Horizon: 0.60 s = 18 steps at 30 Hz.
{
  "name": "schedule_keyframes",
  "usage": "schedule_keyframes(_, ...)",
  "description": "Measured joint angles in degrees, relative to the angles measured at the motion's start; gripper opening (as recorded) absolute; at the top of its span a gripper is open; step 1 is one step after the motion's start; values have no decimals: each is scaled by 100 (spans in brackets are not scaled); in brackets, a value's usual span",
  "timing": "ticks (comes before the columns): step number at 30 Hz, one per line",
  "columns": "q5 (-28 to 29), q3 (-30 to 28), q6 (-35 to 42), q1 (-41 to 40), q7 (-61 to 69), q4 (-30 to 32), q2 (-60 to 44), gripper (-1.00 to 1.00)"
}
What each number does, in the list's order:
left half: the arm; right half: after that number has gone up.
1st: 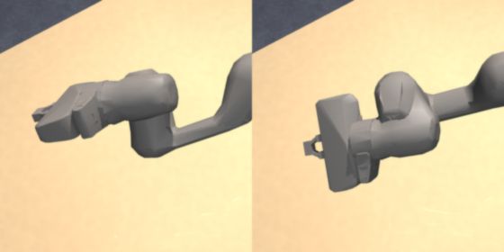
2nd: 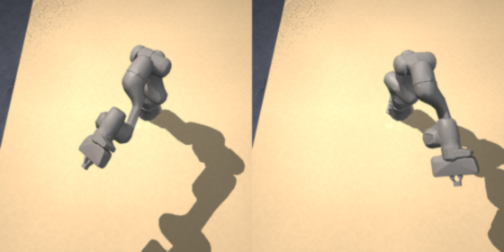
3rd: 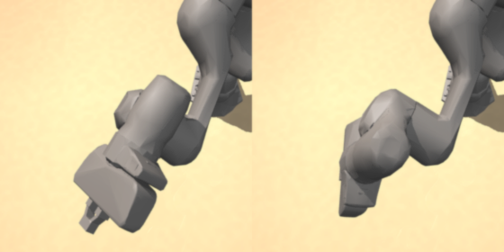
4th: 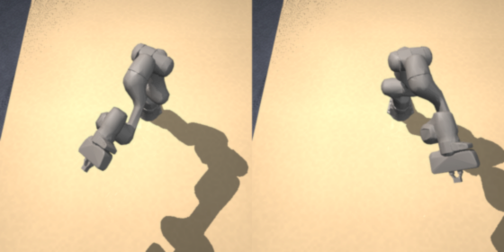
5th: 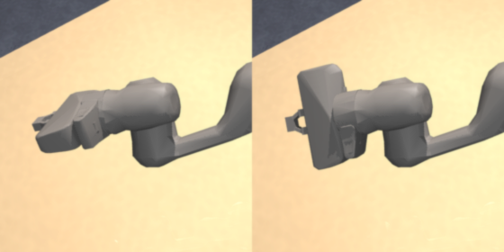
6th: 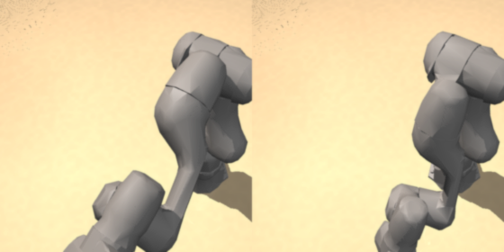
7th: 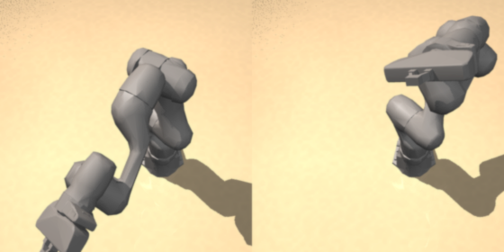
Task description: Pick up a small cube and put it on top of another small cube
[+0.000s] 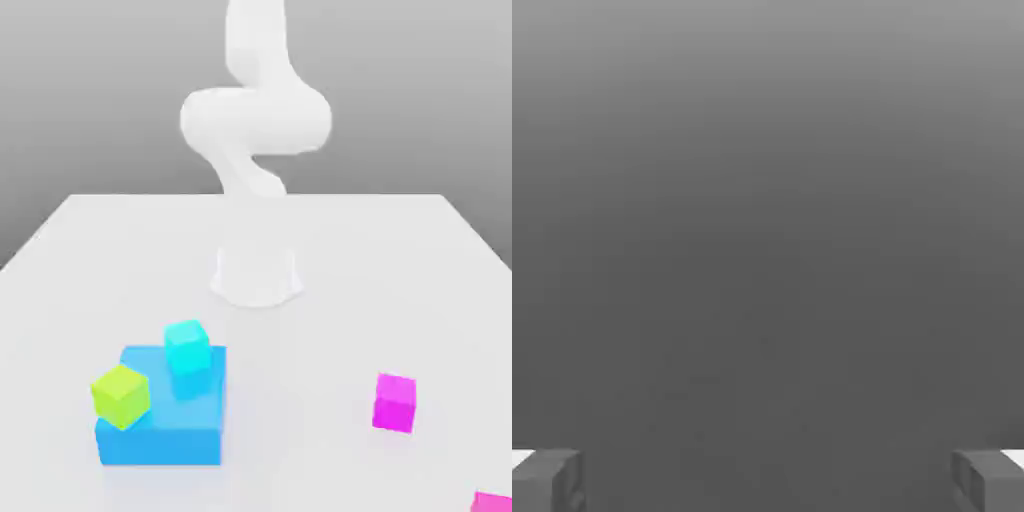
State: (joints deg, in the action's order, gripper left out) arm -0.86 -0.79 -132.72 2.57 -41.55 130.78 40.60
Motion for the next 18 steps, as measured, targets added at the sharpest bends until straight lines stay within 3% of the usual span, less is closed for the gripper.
schedule_keyframes(9,-332,-222,-336,874,1581,-367,-1908,0)
schedule_keyframes(18,-572,-68,-670,1424,3069,-726,-3777,0)
